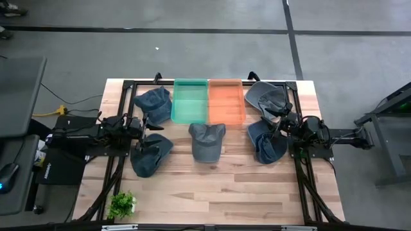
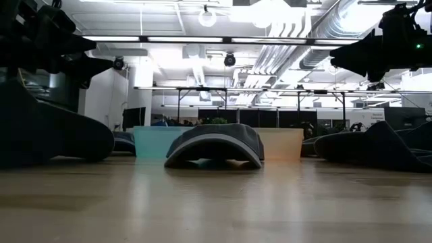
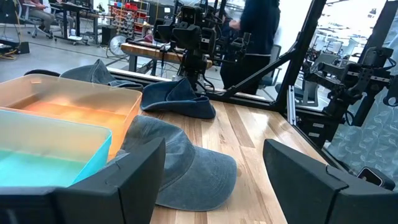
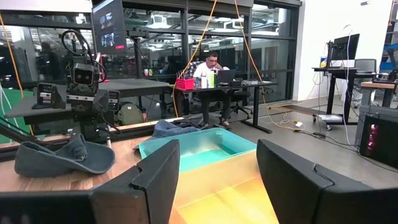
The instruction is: Pick & Place hat
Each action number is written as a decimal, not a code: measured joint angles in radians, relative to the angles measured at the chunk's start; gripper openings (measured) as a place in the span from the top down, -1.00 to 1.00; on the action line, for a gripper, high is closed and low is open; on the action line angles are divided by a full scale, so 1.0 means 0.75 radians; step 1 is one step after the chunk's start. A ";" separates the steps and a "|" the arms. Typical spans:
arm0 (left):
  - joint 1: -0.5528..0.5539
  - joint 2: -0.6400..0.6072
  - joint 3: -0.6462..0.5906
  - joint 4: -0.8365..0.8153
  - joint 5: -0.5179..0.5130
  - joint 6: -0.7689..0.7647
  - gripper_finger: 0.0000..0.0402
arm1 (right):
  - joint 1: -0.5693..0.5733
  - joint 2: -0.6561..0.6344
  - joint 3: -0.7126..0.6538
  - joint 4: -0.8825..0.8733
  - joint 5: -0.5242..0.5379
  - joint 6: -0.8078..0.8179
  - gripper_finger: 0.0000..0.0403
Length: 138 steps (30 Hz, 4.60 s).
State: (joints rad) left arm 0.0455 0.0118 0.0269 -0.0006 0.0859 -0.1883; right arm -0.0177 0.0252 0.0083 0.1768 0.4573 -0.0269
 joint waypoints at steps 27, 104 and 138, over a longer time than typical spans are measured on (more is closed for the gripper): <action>0.000 0.000 0.000 0.000 0.000 0.000 -0.34 | -0.001 0.000 0.000 0.000 0.000 0.000 -0.04; 0.000 0.000 0.000 0.000 0.000 0.000 -0.34 | -0.001 0.000 0.024 -0.014 -0.184 0.449 -0.04; 0.000 0.000 0.000 0.000 0.000 0.000 -0.34 | -0.206 0.702 0.669 -1.010 0.185 0.794 -0.04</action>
State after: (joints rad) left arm 0.0452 0.0120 0.0269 -0.0006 0.0856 -0.1883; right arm -0.1721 0.5515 0.5101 -0.5807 0.5961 0.5687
